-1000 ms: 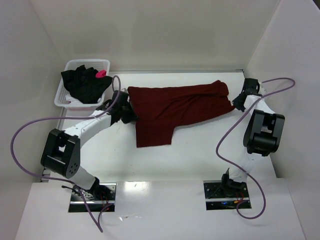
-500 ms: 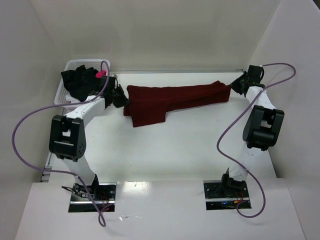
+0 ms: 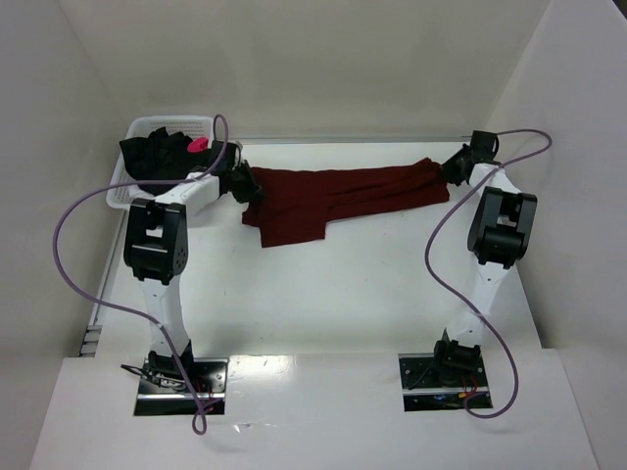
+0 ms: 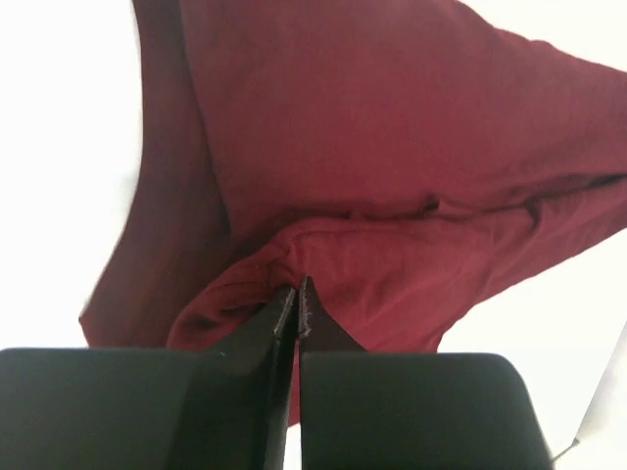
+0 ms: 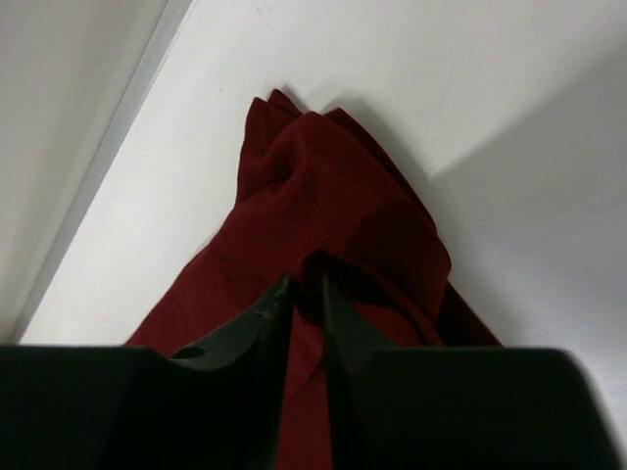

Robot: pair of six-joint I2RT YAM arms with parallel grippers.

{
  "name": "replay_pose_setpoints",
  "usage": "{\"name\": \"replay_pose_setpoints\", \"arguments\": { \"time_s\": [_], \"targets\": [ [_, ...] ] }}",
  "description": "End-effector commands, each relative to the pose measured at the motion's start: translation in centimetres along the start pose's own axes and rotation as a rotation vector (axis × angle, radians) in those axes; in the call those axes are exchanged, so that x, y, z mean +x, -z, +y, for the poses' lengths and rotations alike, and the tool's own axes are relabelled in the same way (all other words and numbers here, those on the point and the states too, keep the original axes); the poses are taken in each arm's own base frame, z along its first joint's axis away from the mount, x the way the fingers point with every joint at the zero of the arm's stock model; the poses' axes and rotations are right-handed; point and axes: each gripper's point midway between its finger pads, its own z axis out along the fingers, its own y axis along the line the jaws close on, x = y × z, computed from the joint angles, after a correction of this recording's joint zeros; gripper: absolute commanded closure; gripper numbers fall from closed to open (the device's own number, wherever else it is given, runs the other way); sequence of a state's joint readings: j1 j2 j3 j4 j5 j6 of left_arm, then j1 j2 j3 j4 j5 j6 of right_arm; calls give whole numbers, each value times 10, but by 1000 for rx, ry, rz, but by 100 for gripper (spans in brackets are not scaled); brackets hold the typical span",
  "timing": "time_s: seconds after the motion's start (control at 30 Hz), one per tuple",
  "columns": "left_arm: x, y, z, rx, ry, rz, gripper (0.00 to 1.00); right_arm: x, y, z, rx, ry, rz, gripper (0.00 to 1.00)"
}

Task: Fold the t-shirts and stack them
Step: Fold the other side of the tshirt into a rectangle

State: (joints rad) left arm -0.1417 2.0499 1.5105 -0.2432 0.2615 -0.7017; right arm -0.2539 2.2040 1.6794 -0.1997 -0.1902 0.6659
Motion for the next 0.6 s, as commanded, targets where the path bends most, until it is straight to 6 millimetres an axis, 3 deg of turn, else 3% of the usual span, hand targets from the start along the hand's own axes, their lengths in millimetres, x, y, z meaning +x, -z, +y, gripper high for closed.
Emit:
{"name": "replay_pose_setpoints", "arguments": {
  "time_s": [0.0, 0.03, 0.23, 0.27, 0.33, 0.37, 0.4, 0.5, 0.57],
  "targets": [
    [-17, -5, -1, 15, -22, -19, 92, -22, -3, 30, -71, 25, -46, 74],
    [-20, -4, -3, 20, -15, -26, 90, -20, -5, 28, -64, 23, -39, 60],
    [-38, 1, 2, -5, -6, -73, 53, -36, 11, 43, -95, 45, -92, 35],
    [-38, 1, 3, -6, -16, -73, 46, -44, 22, 52, -116, 61, -119, 28],
    [-48, 10, -6, 4, -34, -105, 37, -45, 31, 52, -111, 82, -130, 22],
    [-50, 14, -8, 9, -37, -112, 32, -46, 44, 66, -135, 94, -143, 18],
    [-54, 20, -9, 0, -39, -133, 28, -45, 49, 65, -133, 125, -146, 17],
    [-54, 39, -9, -24, -49, -164, 14, -31, 74, 95, -187, 200, -156, 13],
    [-48, 51, -10, -25, -49, -164, 9, -6, 87, 124, -275, 273, -118, 13]
  ]
}}
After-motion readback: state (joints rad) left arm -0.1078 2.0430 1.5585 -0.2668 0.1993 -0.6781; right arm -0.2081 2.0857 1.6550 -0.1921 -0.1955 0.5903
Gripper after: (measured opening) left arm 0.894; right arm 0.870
